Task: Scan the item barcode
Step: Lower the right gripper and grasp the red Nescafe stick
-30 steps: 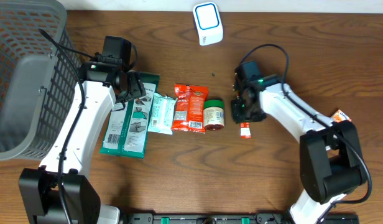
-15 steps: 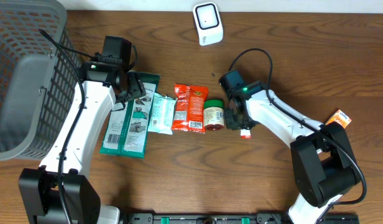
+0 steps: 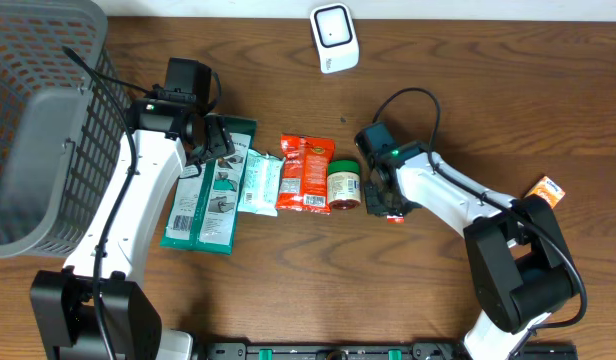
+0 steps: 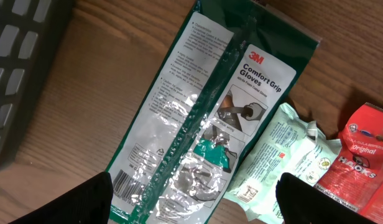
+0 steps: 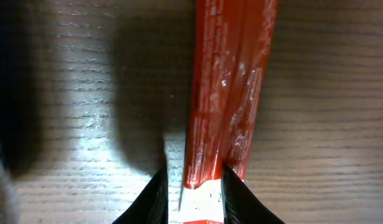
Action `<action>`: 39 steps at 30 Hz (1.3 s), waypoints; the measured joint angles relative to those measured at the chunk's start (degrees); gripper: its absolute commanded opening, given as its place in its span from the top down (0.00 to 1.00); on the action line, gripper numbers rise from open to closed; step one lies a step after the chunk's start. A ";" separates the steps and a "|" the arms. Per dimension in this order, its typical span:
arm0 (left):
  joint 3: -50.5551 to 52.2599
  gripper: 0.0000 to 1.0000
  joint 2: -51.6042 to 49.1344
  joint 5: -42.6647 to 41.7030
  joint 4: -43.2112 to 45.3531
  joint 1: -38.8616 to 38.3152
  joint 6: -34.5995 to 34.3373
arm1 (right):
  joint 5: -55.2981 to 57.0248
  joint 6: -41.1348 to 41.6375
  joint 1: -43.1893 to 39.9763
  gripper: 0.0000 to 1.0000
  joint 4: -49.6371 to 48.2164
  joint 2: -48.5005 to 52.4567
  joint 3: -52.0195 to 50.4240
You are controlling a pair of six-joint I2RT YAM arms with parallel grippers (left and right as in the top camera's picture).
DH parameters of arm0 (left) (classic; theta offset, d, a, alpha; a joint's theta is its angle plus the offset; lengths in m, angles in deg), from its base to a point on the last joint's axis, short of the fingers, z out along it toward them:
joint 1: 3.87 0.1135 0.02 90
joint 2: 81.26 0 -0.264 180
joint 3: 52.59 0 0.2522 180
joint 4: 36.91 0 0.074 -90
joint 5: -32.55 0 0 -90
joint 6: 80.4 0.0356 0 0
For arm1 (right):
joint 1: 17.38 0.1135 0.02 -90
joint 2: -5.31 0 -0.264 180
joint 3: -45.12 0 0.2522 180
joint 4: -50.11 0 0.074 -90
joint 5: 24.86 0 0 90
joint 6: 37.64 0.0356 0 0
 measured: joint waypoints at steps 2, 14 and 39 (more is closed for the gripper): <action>0.00 0.16 0.00 0.00 0.00 0.00 0.00 | 0.17 0.02 0.02 0.75 -1.29 -0.31 -0.61; -0.02 0.16 0.00 0.00 -0.02 0.00 0.00 | 1.03 0.20 0.00 0.65 -4.11 -1.84 -2.89; -0.02 0.16 0.00 0.00 -0.02 0.00 0.00 | 0.90 0.00 0.00 0.74 1.11 -1.51 -0.59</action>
